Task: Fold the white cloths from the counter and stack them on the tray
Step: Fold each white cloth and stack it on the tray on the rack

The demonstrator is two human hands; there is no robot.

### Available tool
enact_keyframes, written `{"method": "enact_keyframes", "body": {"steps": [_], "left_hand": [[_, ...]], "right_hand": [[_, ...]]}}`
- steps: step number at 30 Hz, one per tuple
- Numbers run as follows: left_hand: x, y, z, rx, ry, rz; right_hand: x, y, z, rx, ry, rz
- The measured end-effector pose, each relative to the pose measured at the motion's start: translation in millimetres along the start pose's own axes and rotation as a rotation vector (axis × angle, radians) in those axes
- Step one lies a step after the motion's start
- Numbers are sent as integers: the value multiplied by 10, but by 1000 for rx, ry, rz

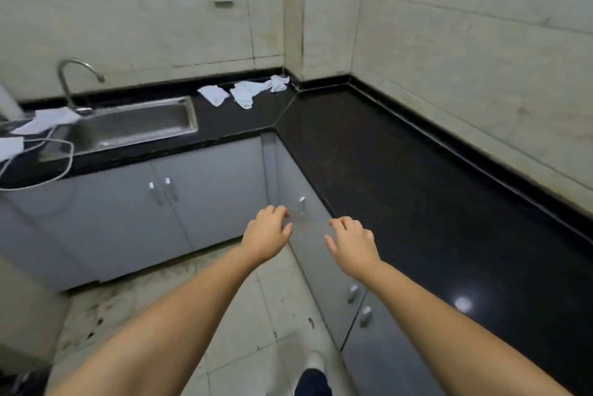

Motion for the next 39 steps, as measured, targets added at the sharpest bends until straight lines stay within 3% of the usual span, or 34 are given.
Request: {"method": "enact_keyframes", "body": {"steps": [13, 20, 30, 39], "left_hand": [[833, -2366, 119, -4, -15, 87], [1598, -3482, 97, 17, -15, 133], [2670, -5423, 132, 73, -10, 81], [3158, -6809, -183, 115, 35, 126]], "right_hand": [[291, -2784, -430, 59, -66, 107], [687, -4038, -840, 109, -27, 163], [1251, -5962, -1308, 126, -92, 43], [1290, -7271, -1873, 213, -129, -31]]}}
Point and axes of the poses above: each hand's wrist, its own y-axis away from the middle knuckle, its own z-axis out of the back of the hand, x = y × z, the point moved 7 cm from there along -y, towards the middle knuckle, and after that the axes turned 10 degrees about -x, right-handed, at the moved point
